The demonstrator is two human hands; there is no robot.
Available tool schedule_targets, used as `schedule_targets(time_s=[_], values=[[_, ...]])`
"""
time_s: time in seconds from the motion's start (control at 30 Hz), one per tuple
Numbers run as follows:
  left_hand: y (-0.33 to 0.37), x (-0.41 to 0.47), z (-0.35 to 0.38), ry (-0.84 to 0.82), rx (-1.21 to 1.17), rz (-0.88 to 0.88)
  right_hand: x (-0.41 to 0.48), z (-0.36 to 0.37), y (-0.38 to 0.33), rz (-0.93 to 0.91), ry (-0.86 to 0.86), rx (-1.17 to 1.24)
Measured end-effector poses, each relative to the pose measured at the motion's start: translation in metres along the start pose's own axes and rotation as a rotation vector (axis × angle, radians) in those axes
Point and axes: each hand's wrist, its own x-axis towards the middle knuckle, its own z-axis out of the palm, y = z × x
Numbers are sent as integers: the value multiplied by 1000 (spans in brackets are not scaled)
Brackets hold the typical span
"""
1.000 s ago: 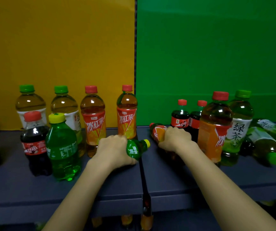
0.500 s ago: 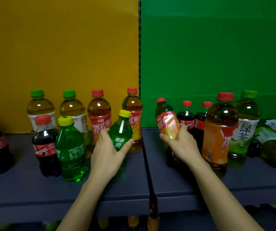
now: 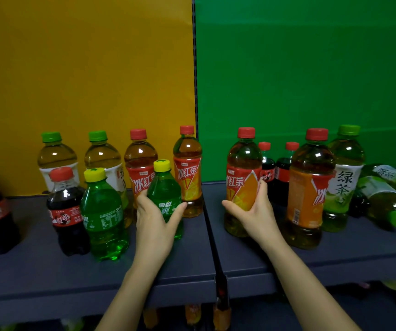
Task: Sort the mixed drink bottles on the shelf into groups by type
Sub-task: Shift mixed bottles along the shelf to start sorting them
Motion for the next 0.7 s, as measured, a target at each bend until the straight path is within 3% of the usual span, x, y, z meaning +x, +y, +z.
schedule_targets(time_s=[0.17,0.27,0.4,0.53,0.7], values=[[7,-9,-7,-12,176,15,-11,-5,-6,47,-12,-64],[15,-22,-17,66,262,60,-29,-19,-9,62,-83,-154],[24,-45,-23,248,310,364,-63,-53,-12,-2,-58,-317],[40,-60,-14,23,314,639,-101,-108,-8,6,58,-440],[65,-71,9,-63,268,750,-135,-188,-5,67,207,-593]])
